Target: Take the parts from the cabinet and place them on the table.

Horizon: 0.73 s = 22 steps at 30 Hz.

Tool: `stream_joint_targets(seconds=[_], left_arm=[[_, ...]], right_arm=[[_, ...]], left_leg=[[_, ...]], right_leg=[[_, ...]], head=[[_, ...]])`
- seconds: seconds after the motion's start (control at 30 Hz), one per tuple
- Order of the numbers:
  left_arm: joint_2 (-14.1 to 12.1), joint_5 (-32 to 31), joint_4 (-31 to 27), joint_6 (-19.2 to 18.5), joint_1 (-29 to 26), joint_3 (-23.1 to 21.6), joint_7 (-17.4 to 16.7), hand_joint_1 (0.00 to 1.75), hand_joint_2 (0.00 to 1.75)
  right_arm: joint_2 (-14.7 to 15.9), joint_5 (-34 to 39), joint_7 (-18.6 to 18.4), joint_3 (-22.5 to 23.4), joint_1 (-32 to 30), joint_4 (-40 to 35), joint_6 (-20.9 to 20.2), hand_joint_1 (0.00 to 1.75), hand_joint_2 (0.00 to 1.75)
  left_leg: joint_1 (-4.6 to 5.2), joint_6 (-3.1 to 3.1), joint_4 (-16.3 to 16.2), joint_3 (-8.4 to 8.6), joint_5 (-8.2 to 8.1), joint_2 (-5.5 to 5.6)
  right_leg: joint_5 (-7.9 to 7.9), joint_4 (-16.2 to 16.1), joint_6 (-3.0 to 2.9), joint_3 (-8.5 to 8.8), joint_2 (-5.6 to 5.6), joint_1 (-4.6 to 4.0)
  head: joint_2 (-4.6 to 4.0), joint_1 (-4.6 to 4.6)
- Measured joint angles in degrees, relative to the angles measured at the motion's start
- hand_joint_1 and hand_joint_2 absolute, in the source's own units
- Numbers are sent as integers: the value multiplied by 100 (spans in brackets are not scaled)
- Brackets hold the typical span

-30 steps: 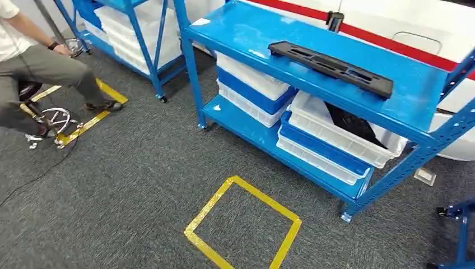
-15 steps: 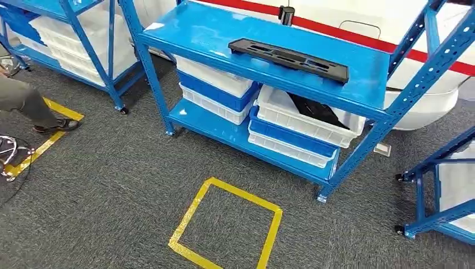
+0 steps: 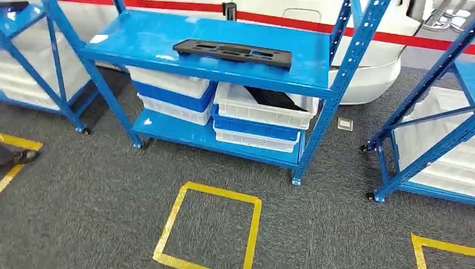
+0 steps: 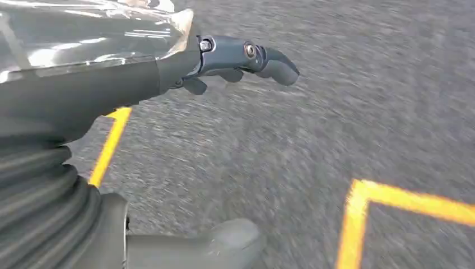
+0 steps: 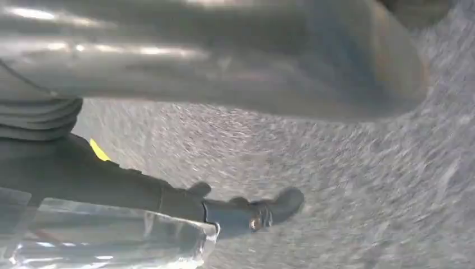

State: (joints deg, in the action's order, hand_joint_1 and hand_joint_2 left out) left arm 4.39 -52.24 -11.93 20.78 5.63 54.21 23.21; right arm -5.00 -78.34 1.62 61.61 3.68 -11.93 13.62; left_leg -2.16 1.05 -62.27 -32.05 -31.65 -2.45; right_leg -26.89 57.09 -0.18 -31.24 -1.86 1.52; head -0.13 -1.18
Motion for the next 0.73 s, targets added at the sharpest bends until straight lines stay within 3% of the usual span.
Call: stream_joint_targets(seconds=[0.03, 0.07, 0.1, 0.13, 0.17, 0.23, 0.27, 0.3, 0.33, 0.53, 0.63, 0.73], left_arm=[[7, -4, 0, -31, -11, 0, -4, 0, 175], [2, -4, 0, -39, -26, 2, -35, 0, 175], [-4, -4, 0, -48, -46, 4, -50, 0, 175], [-11, -4, 0, -57, -59, 4, -59, 0, 175], [-11, -4, 0, -72, -61, 2, -63, 0, 175], [-15, -4, 0, -83, -59, 2, -66, 0, 175], [-15, -4, 0, -85, -57, 2, -72, 0, 175], [-13, -4, 0, -96, -46, 2, -88, 0, 175], [-9, -7, 0, -100, -42, 0, -94, 0, 175], [-7, -7, 0, -118, -46, 0, -103, 0, 175], [2, -7, 0, -149, -46, 2, -118, 0, 175], [0, -13, 0, -159, -46, 2, -166, 0, 175]], right_arm=[[2, -24, -48, 0, 13, -4, 31, 0, 0], [-2, -50, -109, 0, 22, -2, 59, 0, 0], [-4, -77, -151, 0, 18, -2, 76, 0, 0], [-7, -94, -188, 0, 11, -2, 83, 0, 175], [-7, -103, -205, 0, 5, -2, 90, 0, 175], [-11, -142, -240, -4, 10, -2, 103, 0, 175], [-15, -164, -267, -7, 14, -2, 105, 0, 175], [-9, -179, -284, -9, 19, -2, 109, 0, 175], [-11, -190, -293, -11, 20, -2, 114, 0, 175], [-11, -190, -301, -11, 20, -4, 114, 0, 175], [2, -205, -328, -13, 16, -2, 114, 0, 175], [4, -256, -378, -22, 19, -4, 114, 0, 175]], left_leg=[[-5, -2, -414, -197, -224, 152], [-4, 15, -881, -429, -427, 235], [-4, 32, -1190, -605, -511, 265], [-5, 40, -1259, -674, -458, 264], [-10, 51, -1060, -626, -252, 262], [-37, 57, -169, -244, 291, 261], [-58, 58, 249, -61, 407, 269], [-7, 35, 308, -32, 331, 295], [-8, -25, 309, -45, 344, 296], [-14, -31, 333, -39, 352, 296], [36, -40, 331, -37, 351, 294], [100, -124, 325, -45, 351, 294]], right_leg=[[1, 0, -39, -4, 45, -10], [-5, 0, -49, -7, 110, -27], [-8, 5, -52, -3, 164, -48], [-12, 7, -55, 8, 203, -58], [-17, 12, -57, 19, 240, -58], [-41, 33, -31, 44, 296, -50], [-61, 70, 0, 34, 313, -52], [-98, 108, 56, -5, 325, -135], [-104, 96, 75, -63, 329, -138], [-122, 106, 75, -69, 326, -151], [-130, 97, 29, -54, 326, -166], [-101, 51, 96, -35, 327, -141]], head=[[0, -26], [0, -28], [0, -26], [0, -26], [0, -28], [0, -26], [0, -35], [0, -39], [0, -17], [0, -22], [0, -24], [0, -26]])
